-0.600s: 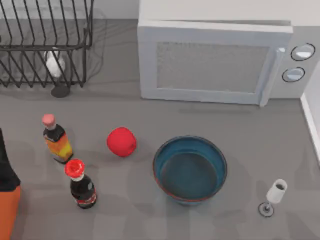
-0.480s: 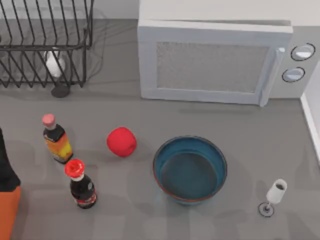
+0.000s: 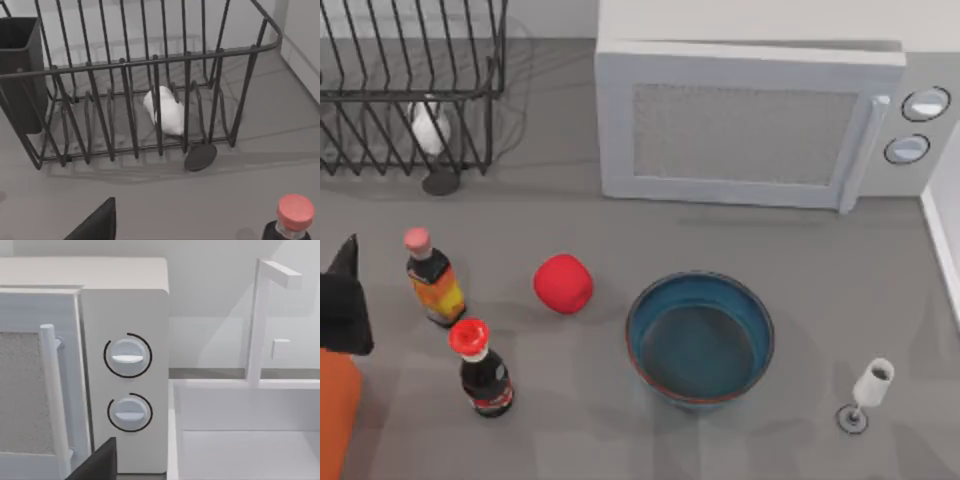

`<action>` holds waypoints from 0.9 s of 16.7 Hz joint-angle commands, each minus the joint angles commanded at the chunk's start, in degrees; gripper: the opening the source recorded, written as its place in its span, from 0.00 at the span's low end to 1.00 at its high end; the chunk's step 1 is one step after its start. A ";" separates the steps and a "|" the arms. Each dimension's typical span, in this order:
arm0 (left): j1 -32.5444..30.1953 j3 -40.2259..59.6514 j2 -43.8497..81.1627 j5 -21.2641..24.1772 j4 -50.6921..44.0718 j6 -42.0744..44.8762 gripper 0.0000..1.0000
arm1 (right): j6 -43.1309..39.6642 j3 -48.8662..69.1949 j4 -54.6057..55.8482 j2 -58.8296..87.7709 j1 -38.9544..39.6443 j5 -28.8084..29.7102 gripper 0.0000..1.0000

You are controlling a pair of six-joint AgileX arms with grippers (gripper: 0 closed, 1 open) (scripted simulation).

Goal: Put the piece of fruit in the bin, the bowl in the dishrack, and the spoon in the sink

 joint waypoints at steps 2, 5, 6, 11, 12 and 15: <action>-2.69 8.59 10.67 0.06 -5.59 1.16 1.00 | 0.00 0.00 0.00 0.00 0.00 0.00 1.00; -7.11 22.74 28.72 0.24 -14.56 2.95 1.00 | 0.00 0.00 0.00 0.00 0.00 0.00 1.00; -8.64 27.61 35.04 0.32 -17.61 3.57 1.00 | 0.00 0.00 0.00 0.00 0.00 0.00 1.00; -16.04 50.90 65.83 0.65 -32.40 6.84 1.00 | 0.00 0.00 0.00 0.00 0.00 0.00 1.00; -17.36 54.96 71.35 0.67 -35.10 7.48 1.00 | 0.00 0.00 0.00 0.00 0.00 0.00 1.00; -20.77 65.06 85.39 0.61 -42.30 9.23 1.00 | 0.00 0.00 0.00 0.00 0.00 0.00 1.00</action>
